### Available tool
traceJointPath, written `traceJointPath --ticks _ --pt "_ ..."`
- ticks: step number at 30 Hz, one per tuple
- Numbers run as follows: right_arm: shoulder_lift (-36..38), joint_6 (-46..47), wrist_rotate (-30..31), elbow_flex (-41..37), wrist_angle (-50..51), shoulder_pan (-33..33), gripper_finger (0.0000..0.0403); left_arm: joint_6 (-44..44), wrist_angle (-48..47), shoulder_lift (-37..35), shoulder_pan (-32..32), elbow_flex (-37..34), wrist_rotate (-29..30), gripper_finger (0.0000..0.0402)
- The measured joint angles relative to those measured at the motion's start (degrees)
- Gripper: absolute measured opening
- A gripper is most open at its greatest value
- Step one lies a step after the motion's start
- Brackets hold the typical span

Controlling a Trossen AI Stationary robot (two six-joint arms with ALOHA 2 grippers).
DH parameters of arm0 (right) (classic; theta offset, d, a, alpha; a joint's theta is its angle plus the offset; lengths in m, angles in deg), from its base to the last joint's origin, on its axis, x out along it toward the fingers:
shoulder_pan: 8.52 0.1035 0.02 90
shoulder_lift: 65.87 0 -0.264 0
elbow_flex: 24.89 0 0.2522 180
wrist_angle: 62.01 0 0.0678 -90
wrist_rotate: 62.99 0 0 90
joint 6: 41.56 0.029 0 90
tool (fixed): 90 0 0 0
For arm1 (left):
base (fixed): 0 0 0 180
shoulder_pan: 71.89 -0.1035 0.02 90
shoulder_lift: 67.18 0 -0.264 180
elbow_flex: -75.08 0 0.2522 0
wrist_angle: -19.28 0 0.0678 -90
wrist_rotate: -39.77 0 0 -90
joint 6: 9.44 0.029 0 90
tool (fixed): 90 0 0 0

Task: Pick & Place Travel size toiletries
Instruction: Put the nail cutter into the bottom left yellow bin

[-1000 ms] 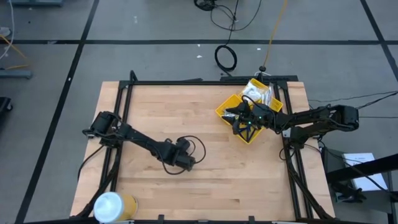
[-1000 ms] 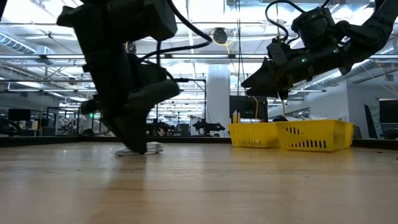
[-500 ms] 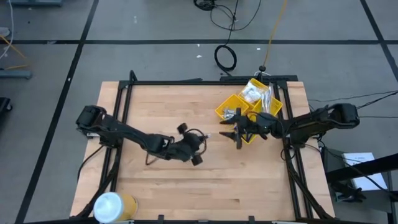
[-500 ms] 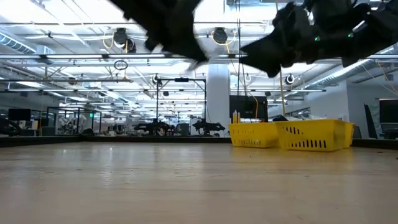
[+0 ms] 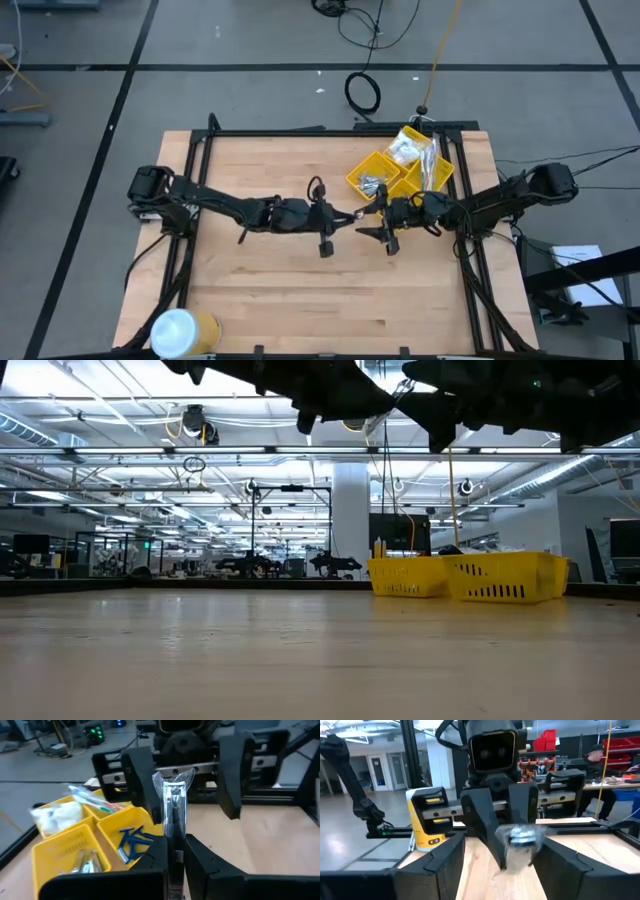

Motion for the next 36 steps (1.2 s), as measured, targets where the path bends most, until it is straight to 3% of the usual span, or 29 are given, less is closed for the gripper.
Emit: traceJointPath --ticks 4,9,13,19,24,30,36 --pt "-1.2 0.5 2.8 0.0 -1.5 0.0 0.0212 0.2 3.5 1.0 -0.2 0.1 -3.5 0.0018" --pt "-3.3 0.5 2.9 0.3 -3.8 0.0 0.0198 -0.1 3.8 1.3 -0.3 0.0 -3.6 0.0018" --pt "-4.1 -0.4 2.8 0.3 -5.0 0.0 0.0151 -0.2 3.7 1.4 -0.3 0.0 -3.5 0.0018" --pt "-4.1 -1.2 2.9 0.3 -5.3 0.0 0.0047 -2.1 3.0 1.4 -0.3 0.0 -2.9 0.0028" --pt "-4.1 -0.9 3.0 0.3 -5.8 0.0 0.0047 -4.9 2.7 1.4 -0.3 0.1 -3.3 0.0046" --pt "-4.2 -1.3 8.9 0.3 -6.0 -1.4 0.0047 -11.6 -0.3 1.3 -0.5 0.2 -2.7 0.0117" --pt "-4.0 0.1 9.3 0.6 -1.1 -9.8 0.0047 -13.0 -0.2 -0.3 -0.3 0.0 -1.7 0.0223"
